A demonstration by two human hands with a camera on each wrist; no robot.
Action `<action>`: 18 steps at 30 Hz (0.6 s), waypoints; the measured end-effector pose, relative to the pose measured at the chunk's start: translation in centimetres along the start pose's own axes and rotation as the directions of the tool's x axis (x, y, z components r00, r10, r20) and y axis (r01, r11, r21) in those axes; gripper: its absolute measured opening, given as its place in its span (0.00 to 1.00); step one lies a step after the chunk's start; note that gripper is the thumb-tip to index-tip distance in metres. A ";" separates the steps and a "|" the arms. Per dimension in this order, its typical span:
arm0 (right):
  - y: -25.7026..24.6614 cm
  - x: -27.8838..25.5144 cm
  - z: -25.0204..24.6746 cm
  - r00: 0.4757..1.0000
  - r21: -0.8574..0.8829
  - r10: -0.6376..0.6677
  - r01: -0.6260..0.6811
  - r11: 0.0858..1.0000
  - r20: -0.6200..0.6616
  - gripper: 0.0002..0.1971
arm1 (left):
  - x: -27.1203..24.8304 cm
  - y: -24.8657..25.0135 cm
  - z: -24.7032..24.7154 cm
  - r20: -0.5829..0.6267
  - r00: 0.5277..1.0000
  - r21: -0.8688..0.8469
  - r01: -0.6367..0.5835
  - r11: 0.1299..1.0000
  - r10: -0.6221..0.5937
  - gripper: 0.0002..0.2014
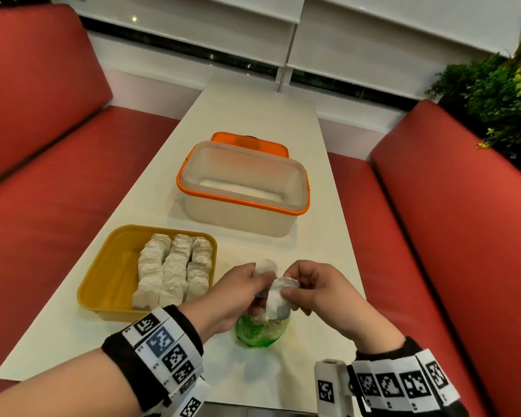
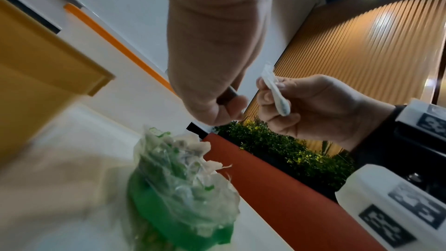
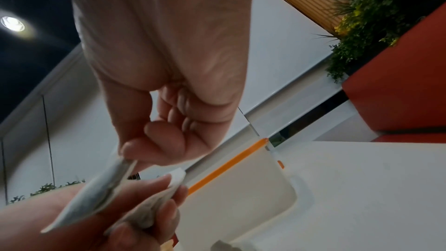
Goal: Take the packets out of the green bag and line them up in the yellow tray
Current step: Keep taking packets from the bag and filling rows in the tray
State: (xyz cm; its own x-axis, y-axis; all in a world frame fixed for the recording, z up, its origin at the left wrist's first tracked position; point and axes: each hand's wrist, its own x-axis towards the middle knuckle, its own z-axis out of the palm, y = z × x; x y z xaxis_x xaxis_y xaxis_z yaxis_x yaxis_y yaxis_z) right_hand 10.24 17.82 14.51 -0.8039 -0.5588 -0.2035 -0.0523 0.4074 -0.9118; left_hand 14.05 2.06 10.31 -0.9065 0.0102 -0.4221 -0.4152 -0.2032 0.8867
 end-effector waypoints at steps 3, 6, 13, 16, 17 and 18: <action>0.4 0.3 0.9 0.999 -0.088 0.015 -0.017 0.996 -0.030 0.08 | -0.7 0.1 0.3 0.124 0.990 -0.051 0.072 0.996 -0.065 0.20; 0.7 0.4 1.9 0.995 -0.125 0.011 -0.023 0.992 -0.095 0.08 | -1.4 -0.1 0.0 0.242 0.969 -0.030 0.063 0.998 -0.054 0.25; 1.5 0.5 2.5 0.988 -0.073 0.037 -0.049 0.996 -0.150 0.08 | -2.9 -1.0 -1.1 0.268 0.963 -0.053 0.039 0.998 -0.023 0.13; 2.3 0.8 2.2 0.972 -0.300 -0.022 -0.052 0.953 -0.236 0.08 | -3.1 -1.1 -1.8 0.188 0.981 -0.107 0.070 0.992 -0.048 0.11; 2.7 1.0 2.1 0.970 -0.438 -0.047 -0.064 0.897 -0.238 0.08 | -3.1 -1.1 -2.1 0.162 0.985 -0.122 0.081 0.989 -0.060 0.10; 3.2 1.1 2.0 0.976 -0.561 -0.056 -0.074 0.825 -0.212 0.09 | -3.2 -1.2 -2.3 0.145 0.987 -0.128 0.088 0.988 -0.069 0.10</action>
State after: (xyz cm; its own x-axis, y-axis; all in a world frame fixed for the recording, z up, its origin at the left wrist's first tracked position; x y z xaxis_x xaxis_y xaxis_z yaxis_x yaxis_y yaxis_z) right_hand 10.39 17.05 10.66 -0.9068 -0.4153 -0.0720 -0.3157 0.7825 -0.5366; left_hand 17.60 0.00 10.19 -0.8770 0.1664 -0.4507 -0.4804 -0.3250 0.8146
